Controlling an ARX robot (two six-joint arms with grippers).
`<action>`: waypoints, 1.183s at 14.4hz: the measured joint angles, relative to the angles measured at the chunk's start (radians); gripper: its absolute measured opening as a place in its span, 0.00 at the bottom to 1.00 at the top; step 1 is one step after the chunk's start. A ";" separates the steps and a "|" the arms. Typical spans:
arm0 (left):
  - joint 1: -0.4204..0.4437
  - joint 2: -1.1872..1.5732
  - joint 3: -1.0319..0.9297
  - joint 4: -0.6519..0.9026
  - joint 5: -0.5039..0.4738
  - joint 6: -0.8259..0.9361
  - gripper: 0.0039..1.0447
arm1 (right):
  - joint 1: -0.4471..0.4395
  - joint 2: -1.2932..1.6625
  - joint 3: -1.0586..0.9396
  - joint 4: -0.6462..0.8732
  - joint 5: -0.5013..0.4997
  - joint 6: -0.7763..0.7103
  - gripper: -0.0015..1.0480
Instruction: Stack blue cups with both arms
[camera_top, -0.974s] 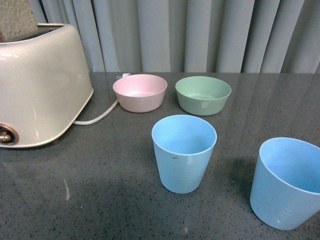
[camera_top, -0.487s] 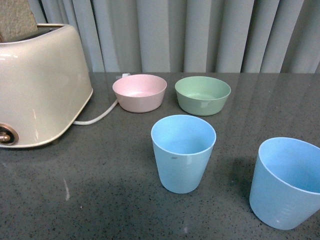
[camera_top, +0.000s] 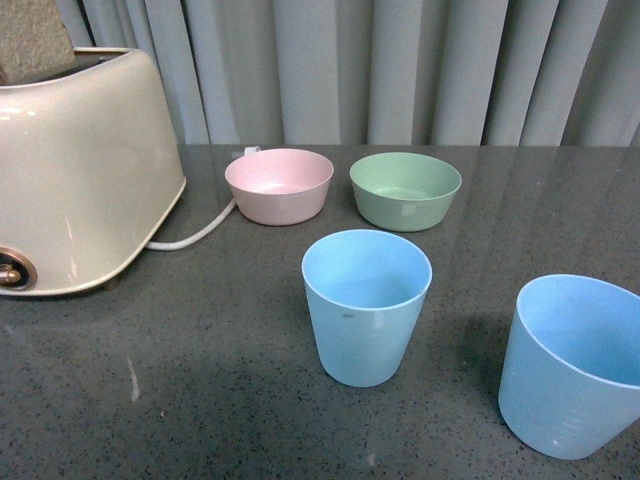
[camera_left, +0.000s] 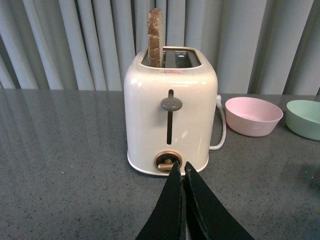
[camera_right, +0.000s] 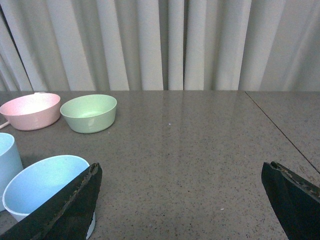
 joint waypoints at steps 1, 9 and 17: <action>0.000 -0.014 -0.005 -0.011 0.000 0.000 0.01 | 0.000 0.000 0.000 0.000 0.000 0.000 0.94; 0.000 -0.185 -0.031 -0.153 0.000 0.003 0.01 | 0.000 0.000 0.000 0.000 0.001 0.000 0.94; 0.000 -0.185 -0.031 -0.154 0.000 0.004 0.95 | 0.000 0.000 0.000 0.000 0.001 0.000 0.94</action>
